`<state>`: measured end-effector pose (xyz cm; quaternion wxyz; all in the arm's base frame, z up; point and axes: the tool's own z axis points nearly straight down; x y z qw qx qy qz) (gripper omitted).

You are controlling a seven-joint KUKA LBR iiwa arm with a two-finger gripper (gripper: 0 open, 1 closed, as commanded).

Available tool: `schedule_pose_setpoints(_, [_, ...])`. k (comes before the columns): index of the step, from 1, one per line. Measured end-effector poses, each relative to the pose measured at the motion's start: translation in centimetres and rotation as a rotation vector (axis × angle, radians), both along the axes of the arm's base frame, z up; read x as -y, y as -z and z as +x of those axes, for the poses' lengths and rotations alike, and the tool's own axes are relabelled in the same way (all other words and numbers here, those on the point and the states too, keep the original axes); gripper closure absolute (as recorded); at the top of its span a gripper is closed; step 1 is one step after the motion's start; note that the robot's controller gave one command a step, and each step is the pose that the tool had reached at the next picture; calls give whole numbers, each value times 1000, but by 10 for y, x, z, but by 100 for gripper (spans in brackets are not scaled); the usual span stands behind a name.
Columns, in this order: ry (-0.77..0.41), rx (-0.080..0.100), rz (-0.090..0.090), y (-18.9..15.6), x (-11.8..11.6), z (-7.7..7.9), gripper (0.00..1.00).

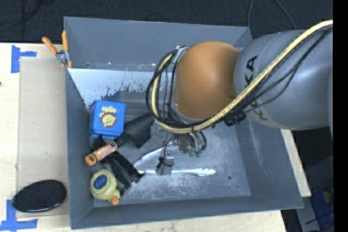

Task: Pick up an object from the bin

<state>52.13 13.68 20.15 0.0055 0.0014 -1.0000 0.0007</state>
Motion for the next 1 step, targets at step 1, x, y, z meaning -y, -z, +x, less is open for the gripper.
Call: schedule_pose_setpoints(1, [4, 8, 1, -4, 1, 2, 0])
